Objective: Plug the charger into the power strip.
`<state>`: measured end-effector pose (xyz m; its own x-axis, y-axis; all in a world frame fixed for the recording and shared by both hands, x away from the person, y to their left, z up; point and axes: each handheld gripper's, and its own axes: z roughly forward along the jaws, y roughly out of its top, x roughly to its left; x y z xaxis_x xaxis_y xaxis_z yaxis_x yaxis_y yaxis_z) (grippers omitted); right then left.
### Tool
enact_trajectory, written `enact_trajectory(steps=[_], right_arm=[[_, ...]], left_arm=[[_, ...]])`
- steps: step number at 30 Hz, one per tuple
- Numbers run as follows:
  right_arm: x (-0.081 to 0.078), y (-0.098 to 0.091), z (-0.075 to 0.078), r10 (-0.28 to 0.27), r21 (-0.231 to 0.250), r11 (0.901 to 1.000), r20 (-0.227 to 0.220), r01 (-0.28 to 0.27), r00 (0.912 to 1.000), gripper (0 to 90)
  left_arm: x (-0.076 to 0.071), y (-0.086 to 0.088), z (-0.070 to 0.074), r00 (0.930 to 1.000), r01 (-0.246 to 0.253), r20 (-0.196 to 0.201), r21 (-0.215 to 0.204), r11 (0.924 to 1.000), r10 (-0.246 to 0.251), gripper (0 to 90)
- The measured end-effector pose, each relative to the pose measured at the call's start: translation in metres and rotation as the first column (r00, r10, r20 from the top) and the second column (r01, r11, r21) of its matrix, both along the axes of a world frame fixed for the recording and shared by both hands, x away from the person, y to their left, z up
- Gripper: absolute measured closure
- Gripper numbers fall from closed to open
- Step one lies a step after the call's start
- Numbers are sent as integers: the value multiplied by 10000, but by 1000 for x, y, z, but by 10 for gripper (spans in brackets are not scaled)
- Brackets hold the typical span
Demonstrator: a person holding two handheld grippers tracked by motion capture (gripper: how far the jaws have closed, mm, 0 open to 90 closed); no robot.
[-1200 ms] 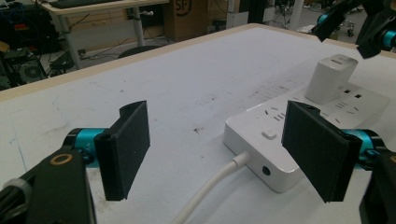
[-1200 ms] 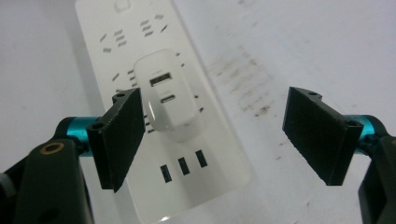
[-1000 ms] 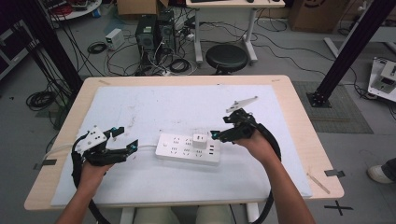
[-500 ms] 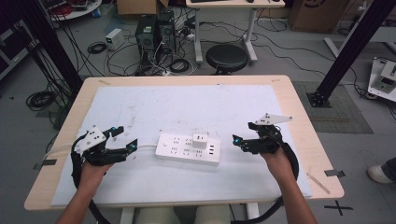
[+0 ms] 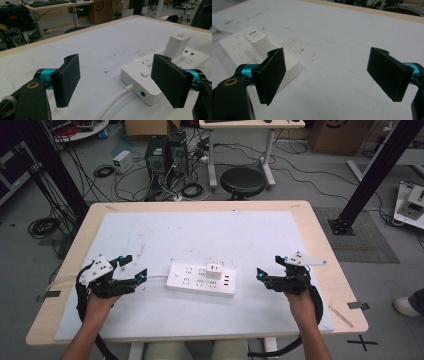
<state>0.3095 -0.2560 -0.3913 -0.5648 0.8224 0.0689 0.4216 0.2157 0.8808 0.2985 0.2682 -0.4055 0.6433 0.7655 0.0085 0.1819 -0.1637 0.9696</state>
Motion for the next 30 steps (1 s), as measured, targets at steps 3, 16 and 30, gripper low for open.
enact_trajectory(steps=[3, 16, 30], right_arm=[[-3, -2, -3, -105, 72, 9999, -1, 105, 9999, 160], [-16, -10, -9, -513, 157, 9986, 102, 512, 9986, 159], [-16, -11, -13, -568, 226, 9981, 78, 566, 9984, 159]], left_arm=[[-1, 1, 1, 10000, -34, 39, -93, 10000, 35, 236], [-5, -1, 3, 9999, 15, 139, -102, 9999, -14, 235], [-6, 0, 2, 9999, -34, 137, -156, 9999, 36, 235]])
